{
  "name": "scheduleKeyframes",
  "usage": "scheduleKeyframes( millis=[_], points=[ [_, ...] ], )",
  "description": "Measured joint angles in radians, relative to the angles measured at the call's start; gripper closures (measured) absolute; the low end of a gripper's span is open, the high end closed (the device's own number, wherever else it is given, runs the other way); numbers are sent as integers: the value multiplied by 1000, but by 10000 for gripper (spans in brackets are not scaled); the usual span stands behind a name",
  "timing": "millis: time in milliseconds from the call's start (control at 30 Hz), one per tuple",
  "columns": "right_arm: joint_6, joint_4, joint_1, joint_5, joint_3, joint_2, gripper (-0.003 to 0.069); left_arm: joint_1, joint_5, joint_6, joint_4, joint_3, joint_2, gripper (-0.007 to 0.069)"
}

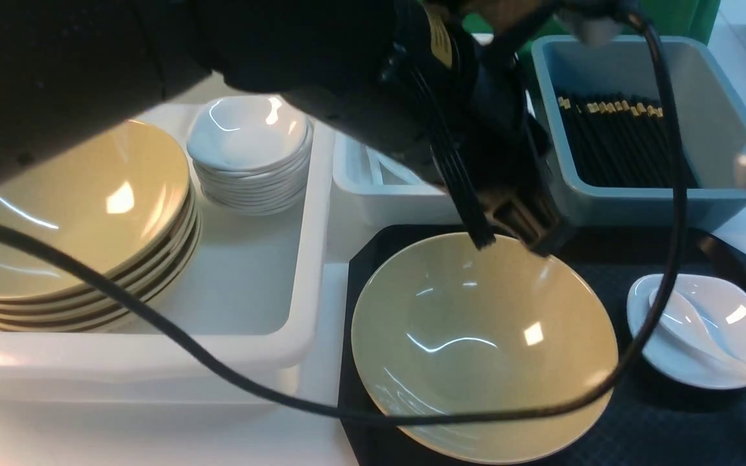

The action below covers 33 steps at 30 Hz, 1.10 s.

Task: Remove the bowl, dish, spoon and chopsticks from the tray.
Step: Use the right arm to grab the soup spoon in the middle

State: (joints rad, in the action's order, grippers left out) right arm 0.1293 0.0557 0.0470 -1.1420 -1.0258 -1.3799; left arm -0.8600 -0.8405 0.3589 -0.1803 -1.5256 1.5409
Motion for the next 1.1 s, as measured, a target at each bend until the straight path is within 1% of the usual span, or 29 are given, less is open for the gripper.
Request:
scheduleKeyframes(
  millis=[67,167,200,267,467,700,800,833,1000,1100],
  points=[
    [10,0,0,97,69,-20,128,0,5,80,-108,33,0,636],
    [28,-2,0,203,90,-60,128,0,7,163,-198,56,0,636],
    [29,-2,0,203,90,-60,128,0,7,167,-208,57,0,636],
    [43,-3,0,258,90,-104,128,0,6,213,-253,67,0,636],
    [67,-3,0,281,89,-200,128,0,7,236,-271,74,0,636],
    [72,-19,0,283,35,-333,139,0,7,241,-275,74,0,636],
    [72,-39,0,281,18,-366,173,0,7,242,-276,74,0,636],
    [72,-43,0,281,14,-374,195,0,7,243,-277,74,0,636],
    [74,-43,0,277,4,-387,354,0,0,244,-276,74,0,636],
    [74,-44,0,256,-12,-393,355,0,-16,243,-255,74,-6,636]
  ],
)
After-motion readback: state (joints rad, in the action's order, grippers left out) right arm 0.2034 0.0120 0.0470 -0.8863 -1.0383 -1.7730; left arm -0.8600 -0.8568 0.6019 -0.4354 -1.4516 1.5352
